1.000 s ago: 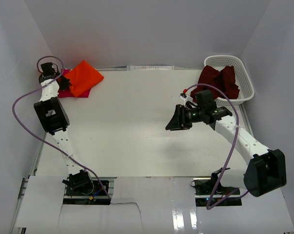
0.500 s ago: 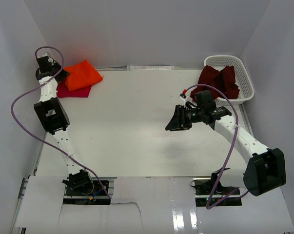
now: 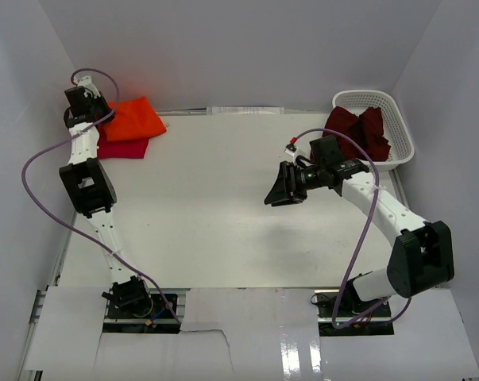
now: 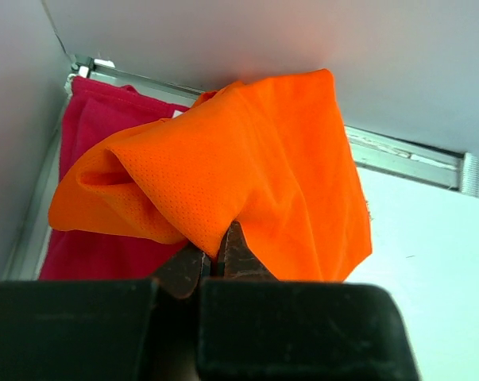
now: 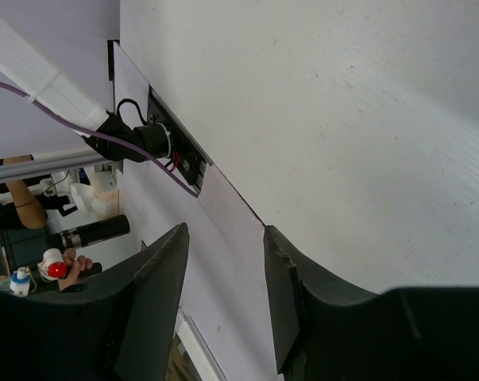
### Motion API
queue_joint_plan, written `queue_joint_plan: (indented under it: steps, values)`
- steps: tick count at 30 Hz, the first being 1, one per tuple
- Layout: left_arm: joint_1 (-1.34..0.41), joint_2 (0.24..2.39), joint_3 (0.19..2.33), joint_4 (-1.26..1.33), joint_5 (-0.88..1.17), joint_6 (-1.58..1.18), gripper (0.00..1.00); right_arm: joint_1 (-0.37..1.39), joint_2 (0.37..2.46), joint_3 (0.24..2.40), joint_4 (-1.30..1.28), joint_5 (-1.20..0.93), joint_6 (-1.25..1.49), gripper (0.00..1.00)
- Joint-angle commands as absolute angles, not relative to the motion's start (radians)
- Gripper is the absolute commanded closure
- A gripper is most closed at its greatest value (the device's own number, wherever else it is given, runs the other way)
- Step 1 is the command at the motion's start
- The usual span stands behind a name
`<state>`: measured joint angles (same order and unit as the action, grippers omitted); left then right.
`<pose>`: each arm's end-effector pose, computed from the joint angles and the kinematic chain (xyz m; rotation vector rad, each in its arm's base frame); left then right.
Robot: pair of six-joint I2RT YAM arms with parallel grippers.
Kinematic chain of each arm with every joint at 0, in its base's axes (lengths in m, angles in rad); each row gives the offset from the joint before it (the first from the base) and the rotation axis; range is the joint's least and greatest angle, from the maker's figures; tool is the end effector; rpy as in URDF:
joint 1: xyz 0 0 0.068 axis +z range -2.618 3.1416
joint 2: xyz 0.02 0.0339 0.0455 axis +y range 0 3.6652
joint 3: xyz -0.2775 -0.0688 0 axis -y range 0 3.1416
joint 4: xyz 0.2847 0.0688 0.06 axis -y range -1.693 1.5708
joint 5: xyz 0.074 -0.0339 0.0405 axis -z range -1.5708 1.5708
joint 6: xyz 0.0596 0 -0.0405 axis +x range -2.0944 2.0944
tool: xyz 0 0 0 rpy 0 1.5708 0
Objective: Fold and stack the t-shirts
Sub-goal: Put the neatly folded tshirt into the corner of the board with the left arm
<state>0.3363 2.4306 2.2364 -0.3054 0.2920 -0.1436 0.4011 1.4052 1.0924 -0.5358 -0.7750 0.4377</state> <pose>0.6063 0.1938 0.2357 -0.3126 2.0284 -0.1825 0.2973 0.1714 0.2692 -0.3371 2.4883 1.3068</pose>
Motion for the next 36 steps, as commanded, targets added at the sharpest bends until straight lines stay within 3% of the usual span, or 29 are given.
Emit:
queue_joint_plan:
  steps: [1,19,20,21,22,24,29,36]
  values:
    - [0.341,2.376,2.267,-0.273,0.302,-0.045,1.00,0.408,1.425,1.146,-0.574,-0.816,0.431,0.51]
    - [0.339,2.463,2.233,-0.290,0.130,0.061,1.00,0.428,1.434,1.137,-0.571,-0.802,0.449,0.52]
    - [0.339,2.468,2.238,-0.290,0.120,0.061,0.90,0.428,1.430,1.137,-0.571,-0.801,0.449,0.52]
    - [0.339,2.470,2.243,-0.291,0.104,0.060,0.58,0.429,1.427,1.135,-0.571,-0.798,0.449,0.51]
    - [0.339,2.471,2.244,-0.290,0.085,0.040,0.44,0.431,1.425,1.128,-0.569,-0.798,0.452,0.51]
    - [0.339,2.462,2.240,-0.279,0.071,0.026,0.27,0.431,1.420,1.117,-0.555,-0.796,0.460,0.51]
    - [0.319,2.395,2.235,-0.238,0.048,0.018,0.15,0.442,1.417,1.092,-0.519,-0.802,0.480,0.52]
    - [0.206,2.208,2.096,-0.088,-0.175,0.143,0.09,0.453,1.405,1.077,-0.509,-0.805,0.477,0.52]
